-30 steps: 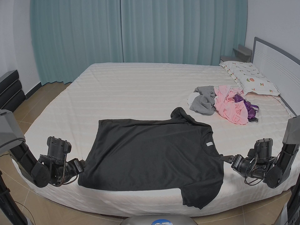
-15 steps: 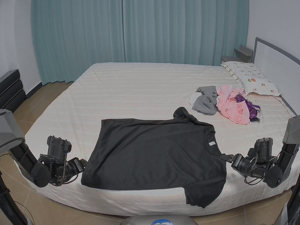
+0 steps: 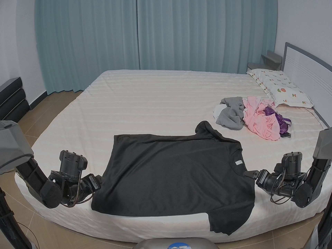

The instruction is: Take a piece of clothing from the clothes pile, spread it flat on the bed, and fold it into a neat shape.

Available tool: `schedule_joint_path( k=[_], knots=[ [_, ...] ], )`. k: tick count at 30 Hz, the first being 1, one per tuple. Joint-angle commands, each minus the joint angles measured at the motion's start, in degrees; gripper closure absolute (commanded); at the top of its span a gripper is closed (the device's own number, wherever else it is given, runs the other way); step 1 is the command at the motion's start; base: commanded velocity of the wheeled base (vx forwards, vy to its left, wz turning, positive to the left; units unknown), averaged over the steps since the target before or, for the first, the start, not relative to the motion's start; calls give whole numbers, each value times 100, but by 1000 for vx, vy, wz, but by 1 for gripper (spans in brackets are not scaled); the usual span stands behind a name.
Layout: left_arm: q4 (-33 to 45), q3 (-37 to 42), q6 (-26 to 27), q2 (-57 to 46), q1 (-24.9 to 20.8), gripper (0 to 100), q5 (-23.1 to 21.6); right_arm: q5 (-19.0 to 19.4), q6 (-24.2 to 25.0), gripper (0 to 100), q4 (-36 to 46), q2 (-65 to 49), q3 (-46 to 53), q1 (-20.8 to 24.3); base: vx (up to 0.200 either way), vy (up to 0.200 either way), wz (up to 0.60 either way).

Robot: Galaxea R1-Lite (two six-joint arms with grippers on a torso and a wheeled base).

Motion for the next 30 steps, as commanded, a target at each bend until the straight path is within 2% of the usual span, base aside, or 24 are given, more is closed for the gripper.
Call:
schedule_joint_path(
  k=[1,16,21,26,27,30],
  knots=[
    [-24,-51,-138,180,-66,0,17,3,1,0,-3,6,-3,4,200,0,0],
    [-33,-403,-217,206,13,0,-1,3,9,0,5,6,-12,12,13,0,0],
    [28,-1141,-191,470,153,0,-264,12,300,0,5,6,-47,83,0,0,0],
    [222,-1897,-165,777,312,0,-642,21,326,0,5,23,-47,83,0,0,0],
    [433,-2363,-165,935,443,0,-853,21,326,0,14,41,-47,83,0,0,0],
    [687,-3005,-165,1243,619,0,-1090,100,343,0,5,32,-38,92,0,0,0]
  ],
)
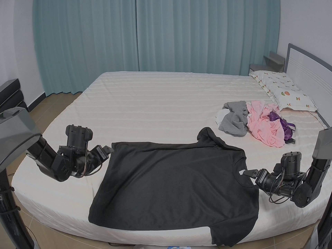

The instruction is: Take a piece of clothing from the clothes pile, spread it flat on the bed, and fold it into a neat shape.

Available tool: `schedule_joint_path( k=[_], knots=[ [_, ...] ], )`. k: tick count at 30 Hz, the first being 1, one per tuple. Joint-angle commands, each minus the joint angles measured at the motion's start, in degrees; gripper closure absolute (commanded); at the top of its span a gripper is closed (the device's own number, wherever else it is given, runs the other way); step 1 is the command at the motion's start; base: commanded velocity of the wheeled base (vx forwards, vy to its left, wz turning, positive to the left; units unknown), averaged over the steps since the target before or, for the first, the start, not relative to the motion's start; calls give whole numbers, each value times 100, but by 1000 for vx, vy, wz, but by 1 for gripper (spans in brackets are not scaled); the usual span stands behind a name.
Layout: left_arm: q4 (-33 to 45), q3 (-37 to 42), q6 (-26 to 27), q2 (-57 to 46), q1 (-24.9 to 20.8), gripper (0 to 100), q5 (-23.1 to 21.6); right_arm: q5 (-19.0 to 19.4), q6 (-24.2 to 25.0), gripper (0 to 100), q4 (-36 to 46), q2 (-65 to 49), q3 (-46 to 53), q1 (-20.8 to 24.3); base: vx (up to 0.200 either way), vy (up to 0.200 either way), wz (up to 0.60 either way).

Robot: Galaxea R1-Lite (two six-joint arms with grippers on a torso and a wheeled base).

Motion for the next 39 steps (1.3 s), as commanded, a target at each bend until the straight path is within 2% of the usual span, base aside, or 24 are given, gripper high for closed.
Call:
schedule_joint_path(
  k=[1,4,10,21,39],
  knots=[
    [429,-1268,2,738,384,0,-455,113,84,0,-4,15,3,20,0,0,0],
    [684,-1953,11,1178,436,0,-490,245,189,0,-4,6,3,11,0,0,0],
    [746,-2982,20,1978,472,0,-499,245,207,0,4,59,-6,20,0,0,0],
    [728,-4256,-15,2980,384,0,-490,280,215,0,4,85,3,107,0,0,0],
    [711,-5135,28,3762,454,0,-367,289,224,0,4,94,21,151,0,0,0]
  ],
)
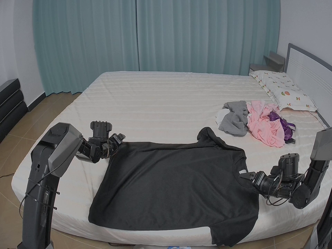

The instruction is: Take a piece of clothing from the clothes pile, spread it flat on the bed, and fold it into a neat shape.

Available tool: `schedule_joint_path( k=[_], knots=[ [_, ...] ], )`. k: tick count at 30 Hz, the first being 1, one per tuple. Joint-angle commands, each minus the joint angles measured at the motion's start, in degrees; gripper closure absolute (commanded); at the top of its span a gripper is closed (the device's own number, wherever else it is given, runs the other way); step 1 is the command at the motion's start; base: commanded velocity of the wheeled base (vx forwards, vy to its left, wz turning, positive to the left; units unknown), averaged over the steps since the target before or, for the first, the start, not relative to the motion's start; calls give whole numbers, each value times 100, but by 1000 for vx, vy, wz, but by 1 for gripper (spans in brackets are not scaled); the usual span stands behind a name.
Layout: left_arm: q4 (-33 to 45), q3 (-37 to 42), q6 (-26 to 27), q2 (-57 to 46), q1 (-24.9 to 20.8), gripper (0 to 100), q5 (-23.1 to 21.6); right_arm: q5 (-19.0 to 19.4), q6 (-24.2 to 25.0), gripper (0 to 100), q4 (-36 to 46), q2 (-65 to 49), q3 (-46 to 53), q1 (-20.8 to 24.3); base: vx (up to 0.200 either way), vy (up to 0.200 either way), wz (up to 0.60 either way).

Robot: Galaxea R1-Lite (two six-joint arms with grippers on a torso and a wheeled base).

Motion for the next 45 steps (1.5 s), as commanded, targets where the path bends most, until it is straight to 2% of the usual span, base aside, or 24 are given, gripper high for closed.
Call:
schedule_joint_path(
  k=[1,6,14,15,24,35,41,42,43,45],
  knots=[
    [1,-182,-1,203,19,0,32,1,2,0,-2,8,1,22,0,0,0],
    [10,-428,8,388,72,0,278,1,2,0,-2,26,10,22,0,0,0],
    [19,-490,26,467,81,0,269,1,2,0,-11,61,1,49,0,0,0],
    [19,-551,17,485,81,100,278,1,2,0,-11,88,-8,49,0,0,0],
    [28,-569,8,423,98,100,304,1,108,0,-11,96,-69,57,0,0,0],
    [177,-569,43,80,423,100,427,-8,108,0,-19,237,-438,136,0,0,0],
    [177,-560,219,10,485,100,454,-96,81,0,236,641,-1396,136,0,0,0],
    [177,-542,228,1,485,100,463,-96,73,0,596,764,-1976,136,0,0,0],
    [177,-542,228,-8,485,100,463,-96,73,0,622,773,-2020,136,0,0,0],
    [177,-516,228,-43,476,100,559,-104,73,0,1290,1063,-2873,136,0,0,0]
  ],
)
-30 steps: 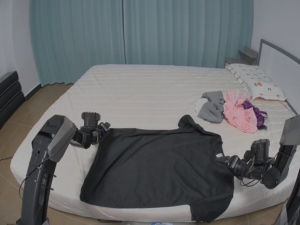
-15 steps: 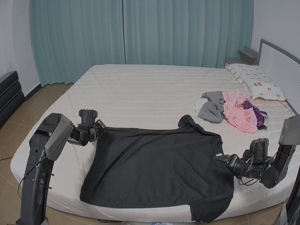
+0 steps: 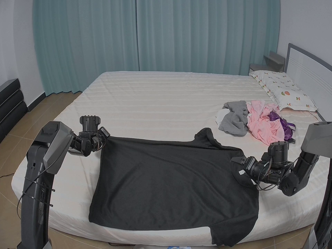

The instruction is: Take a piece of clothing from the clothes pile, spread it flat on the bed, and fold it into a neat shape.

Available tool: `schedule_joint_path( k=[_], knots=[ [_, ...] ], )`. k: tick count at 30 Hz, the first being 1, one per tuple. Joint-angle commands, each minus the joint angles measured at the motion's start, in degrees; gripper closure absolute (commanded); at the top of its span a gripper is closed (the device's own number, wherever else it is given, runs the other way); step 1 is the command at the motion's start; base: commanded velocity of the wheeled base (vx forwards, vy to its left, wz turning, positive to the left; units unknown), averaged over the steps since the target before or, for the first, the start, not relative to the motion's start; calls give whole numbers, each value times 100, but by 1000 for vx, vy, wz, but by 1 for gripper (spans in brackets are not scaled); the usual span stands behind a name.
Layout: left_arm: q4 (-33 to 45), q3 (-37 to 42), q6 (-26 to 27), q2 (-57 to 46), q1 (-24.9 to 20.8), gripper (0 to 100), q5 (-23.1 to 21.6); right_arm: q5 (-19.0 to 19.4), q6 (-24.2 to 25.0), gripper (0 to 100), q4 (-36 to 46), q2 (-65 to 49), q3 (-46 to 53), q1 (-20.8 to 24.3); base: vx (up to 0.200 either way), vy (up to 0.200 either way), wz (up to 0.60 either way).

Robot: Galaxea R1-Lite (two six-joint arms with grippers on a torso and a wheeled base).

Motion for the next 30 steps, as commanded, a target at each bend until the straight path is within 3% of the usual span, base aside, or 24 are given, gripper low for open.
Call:
schedule_joint_path(
  k=[1,8,15,30],
  knots=[
    [-1,70,55,-134,13,100,145,-45,-24,0,1088,733,-1728,2,0,0,0],
    [17,96,55,-161,22,100,206,-98,-165,0,1985,1445,-3257,11,0,0,0],
    [17,201,55,-196,-31,100,206,-212,-455,0,2820,1630,-4189,178,0,0,0],
    [-1,430,11,-328,-49,100,206,-441,-428,0,2917,2201,-5041,521,0,0,0]
  ],
)
